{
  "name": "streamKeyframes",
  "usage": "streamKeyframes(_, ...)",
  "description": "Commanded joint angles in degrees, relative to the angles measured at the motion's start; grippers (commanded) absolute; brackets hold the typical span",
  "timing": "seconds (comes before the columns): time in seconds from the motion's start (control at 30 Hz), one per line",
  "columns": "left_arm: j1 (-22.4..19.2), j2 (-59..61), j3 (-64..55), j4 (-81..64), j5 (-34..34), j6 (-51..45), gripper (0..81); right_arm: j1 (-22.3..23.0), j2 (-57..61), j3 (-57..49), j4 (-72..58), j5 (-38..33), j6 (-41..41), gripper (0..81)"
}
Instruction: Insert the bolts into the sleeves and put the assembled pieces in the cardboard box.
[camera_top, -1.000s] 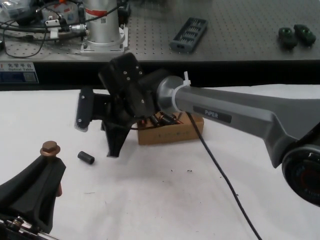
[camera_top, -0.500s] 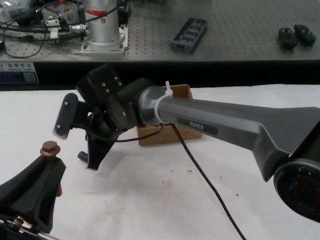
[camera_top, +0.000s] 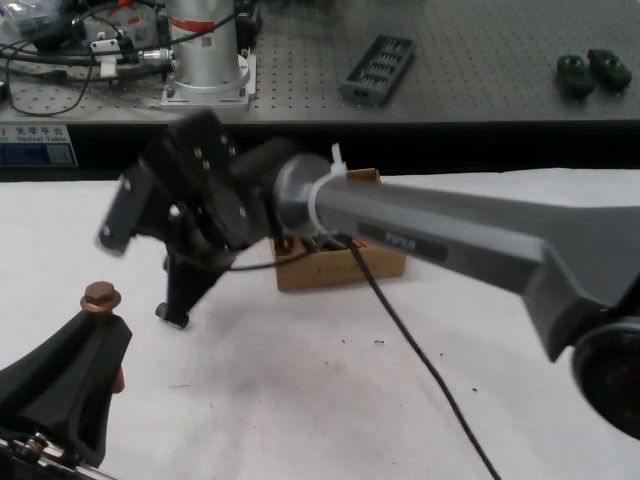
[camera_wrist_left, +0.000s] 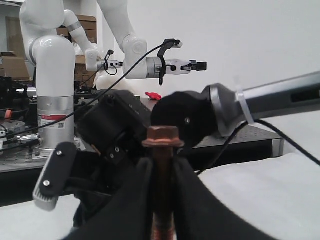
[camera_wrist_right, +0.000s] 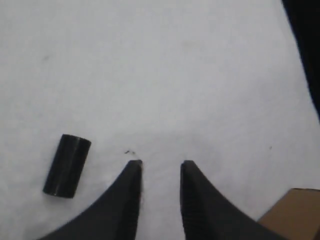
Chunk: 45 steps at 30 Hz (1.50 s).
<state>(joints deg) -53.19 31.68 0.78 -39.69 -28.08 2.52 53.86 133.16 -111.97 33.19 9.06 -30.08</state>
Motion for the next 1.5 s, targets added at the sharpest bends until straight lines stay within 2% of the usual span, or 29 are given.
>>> streamKeyframes(0.0,-0.24,-0.44,-0.78,-1.72,4.88,0.33,0.6,0.54,-2.32,-0.43,2.32,-2.64,2.47,25.3)
streamKeyframes(0.13,-0.24,-0.44,-0.78,-2.4,9.53,-0.02,0.6,0.87,-2.3,-0.97,4.4,-4.49,5.68,25.4)
streamKeyframes(0.33,-0.24,-0.44,-0.78,-2.38,10.48,-0.02,0.6,0.15,-2.01,-0.97,5.7,-9.06,9.98,25.4)
streamKeyframes(0.57,-0.24,-0.44,-0.78,-2.38,12.52,-0.02,0.6,-2.9,-0.35,-0.97,5.83,-18.98,16.05,25.4)
streamKeyframes(0.77,-0.24,-0.44,-0.78,-2.38,12.52,-0.02,0.6,-3.85,2.42,-1.09,5.93,-19.09,16.38,25.4)
streamKeyframes(0.9,-0.24,-0.44,-0.78,-2.38,12.52,-0.02,0.6,-3.85,3.56,-1.61,5.76,-22.7,16.38,25.4)
streamKeyframes(1.13,-0.24,-0.44,-0.78,-2.38,12.52,-0.02,0.6,-3.01,3.72,-1.79,2.55,-24.11,17.47,25.4)
streamKeyframes(1.47,-0.24,-0.44,-0.78,-2.38,12.52,-0.02,0.6,-2.85,6.91,-2.0,2.23,-24.02,19.16,25.4)
